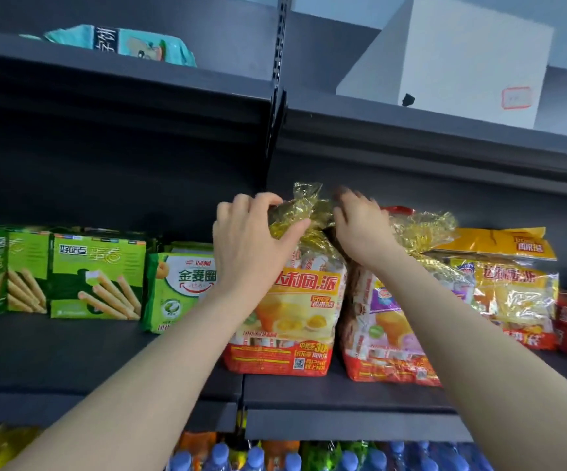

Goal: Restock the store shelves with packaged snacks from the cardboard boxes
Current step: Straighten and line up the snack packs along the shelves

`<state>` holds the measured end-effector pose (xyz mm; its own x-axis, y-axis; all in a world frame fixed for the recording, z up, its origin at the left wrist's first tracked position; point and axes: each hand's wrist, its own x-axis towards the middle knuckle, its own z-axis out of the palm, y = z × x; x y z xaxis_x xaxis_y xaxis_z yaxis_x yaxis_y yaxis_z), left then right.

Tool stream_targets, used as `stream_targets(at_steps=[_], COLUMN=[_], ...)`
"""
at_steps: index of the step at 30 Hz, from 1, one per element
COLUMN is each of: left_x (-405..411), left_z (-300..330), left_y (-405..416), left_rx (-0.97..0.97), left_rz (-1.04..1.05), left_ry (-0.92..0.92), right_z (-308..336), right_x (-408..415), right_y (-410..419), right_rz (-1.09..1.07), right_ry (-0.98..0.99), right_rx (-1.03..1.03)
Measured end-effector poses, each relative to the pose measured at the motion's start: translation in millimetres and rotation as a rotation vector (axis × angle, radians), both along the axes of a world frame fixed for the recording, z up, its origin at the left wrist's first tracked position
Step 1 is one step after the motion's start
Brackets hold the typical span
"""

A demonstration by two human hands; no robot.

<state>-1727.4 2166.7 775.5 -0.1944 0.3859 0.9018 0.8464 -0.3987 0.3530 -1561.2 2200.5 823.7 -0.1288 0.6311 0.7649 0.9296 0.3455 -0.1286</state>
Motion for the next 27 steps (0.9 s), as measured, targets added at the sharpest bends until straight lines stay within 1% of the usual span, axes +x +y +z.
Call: stream_targets(at_steps=[2,5,8,10,11,13,14,15,17,18,19,20,22,24,26,27], left_x=[3,0,-6,-8,-8,-7,-9,-12,-20,-22,-21,-16,-4,5,5,4], left_z=[0,-8,-11,-10,-10,-8,-8,-7,-5,-4,-3,-1,-1,-4,-7,-8], left_y=[11,23,31,35,37,38,37,38,39,38,39,39,38,38,36,37], left_rx=[-0.046,-0.055,-0.097,-0.119,-0.128,-0.148,-0.163,-0.178,-0.194,-0.197,-0.195,-0.194,-0.201,-0.17,-0.154,-0.158], left_rz=[0.009,-0.103,-0.243,-0.306,-0.327,-0.342,-0.338,-0.336,-0.364,-0.37,-0.365,-0.365,-0.339,-0.305,-0.287,-0.302], left_ry=[-0.06,-0.267,-0.442,-0.51,-0.527,-0.557,-0.588,-0.662,-0.899,-0.974,-0.964,-0.906,-0.773,-0.706,-0.701,-0.746], right_z=[2,2,1,-2,-5,-8,-9,-10,-6,-5,-4,-3,-2,-2,-4,-5], right_x=[-4,-2,5,5,4,2,2,5,16,23,26,24,5,-13,-18,-15], right_y=[3,5,-1,-7,-7,-3,-1,2,4,4,3,-1,-14,-23,-18,-13], right_rz=[0.077,0.123,0.195,0.269,0.279,0.246,0.217,0.172,0.041,-0.021,-0.047,-0.025,0.129,0.222,0.183,0.137], right_ry=[0.032,0.087,0.054,0.017,-0.008,-0.046,-0.023,0.036,0.174,0.207,0.212,0.203,0.221,0.203,0.138,0.157], right_rx=[-0.021,-0.011,-0.09,-0.156,-0.136,-0.029,0.011,0.036,0.06,0.066,0.076,0.093,0.101,0.086,0.116,0.122])
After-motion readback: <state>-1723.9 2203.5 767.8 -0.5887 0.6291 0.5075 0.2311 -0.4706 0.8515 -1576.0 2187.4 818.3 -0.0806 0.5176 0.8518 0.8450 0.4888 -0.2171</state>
